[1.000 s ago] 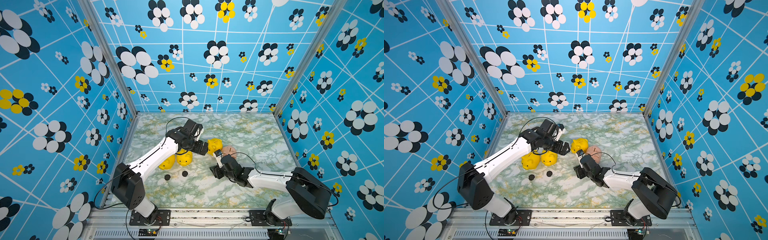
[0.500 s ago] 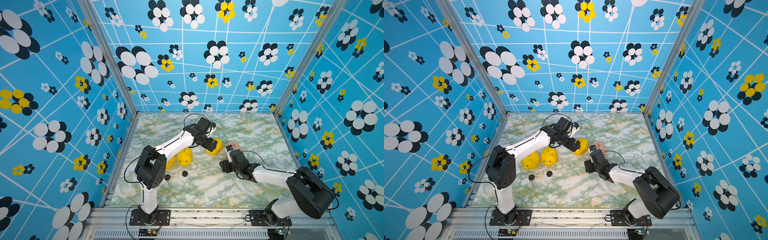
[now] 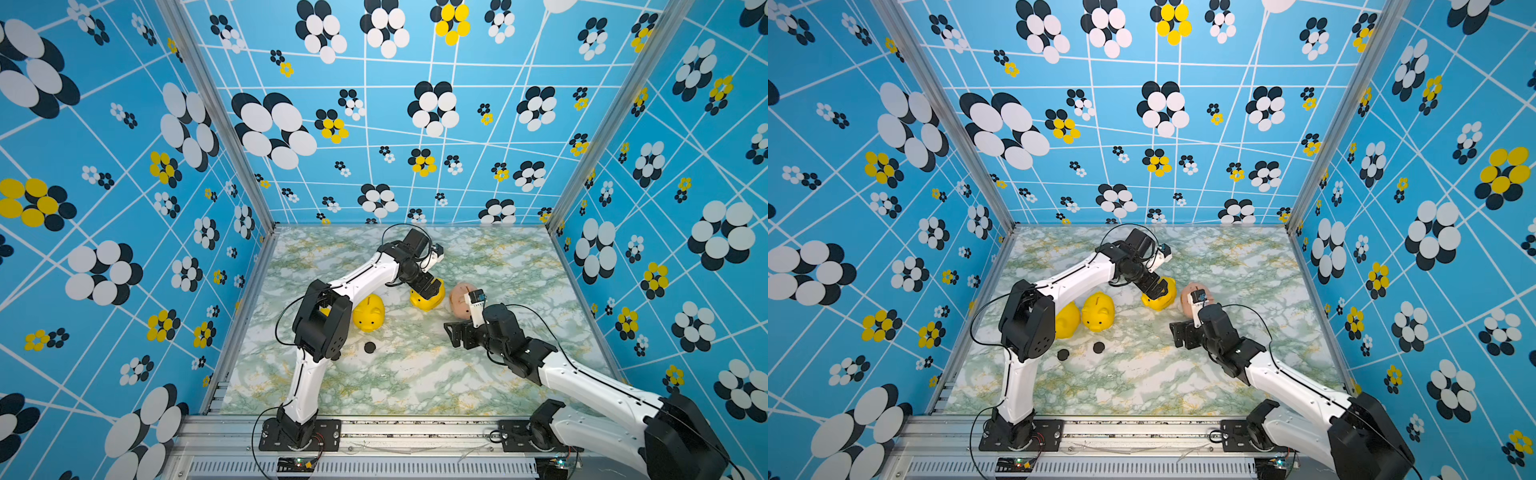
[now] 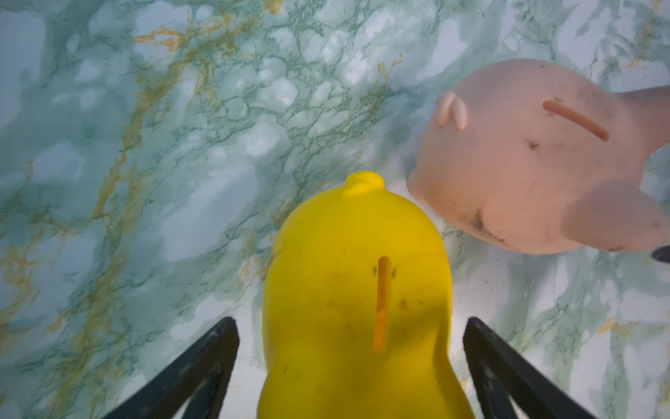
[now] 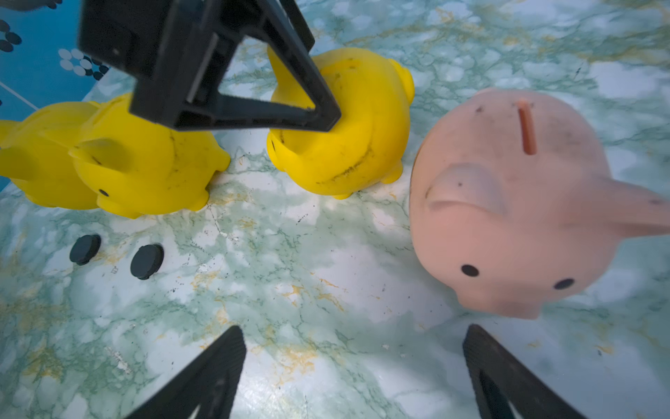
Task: Open piggy banks
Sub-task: Move the piggy bank to the center of the board.
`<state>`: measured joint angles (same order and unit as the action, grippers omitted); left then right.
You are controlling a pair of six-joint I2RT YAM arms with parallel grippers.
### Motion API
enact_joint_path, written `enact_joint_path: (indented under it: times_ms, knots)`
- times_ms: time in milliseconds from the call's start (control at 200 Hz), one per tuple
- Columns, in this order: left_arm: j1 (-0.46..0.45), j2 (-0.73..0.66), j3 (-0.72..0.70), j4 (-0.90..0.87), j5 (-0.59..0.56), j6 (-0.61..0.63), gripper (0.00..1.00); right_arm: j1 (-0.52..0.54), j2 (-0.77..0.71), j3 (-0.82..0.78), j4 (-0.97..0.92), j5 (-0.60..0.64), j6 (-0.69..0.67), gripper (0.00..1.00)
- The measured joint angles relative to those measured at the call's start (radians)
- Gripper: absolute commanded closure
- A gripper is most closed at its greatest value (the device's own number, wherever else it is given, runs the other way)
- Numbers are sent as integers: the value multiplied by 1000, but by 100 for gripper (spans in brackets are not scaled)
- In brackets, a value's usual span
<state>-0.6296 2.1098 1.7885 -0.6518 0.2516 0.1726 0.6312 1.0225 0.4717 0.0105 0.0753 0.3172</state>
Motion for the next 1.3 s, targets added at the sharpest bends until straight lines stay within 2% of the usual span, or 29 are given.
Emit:
enact_joint_path:
  times_ms: [270, 605, 755, 890, 1065, 1300]
  knots:
    - [-9, -6, -30, -14, 6, 15, 6, -1, -115, 28, -161, 93, 15, 0]
    - [-29, -18, -37, -6, 2, 23, 16, -2, -121, 99, -260, 147, 16, 0]
    - [-41, -51, -82, -1, -13, 13, 21, -2, -131, 101, -295, 153, 16, 0]
    - [-47, -143, -188, -10, 4, -37, 23, -2, -172, 102, -312, 155, 16, 0]
    - [-79, -348, -365, -18, 42, -135, 23, -2, -218, 105, -323, 151, 10, 1]
    - [-186, -600, -662, 56, 153, -369, 23, -2, -231, 143, -364, 77, 2, 0]
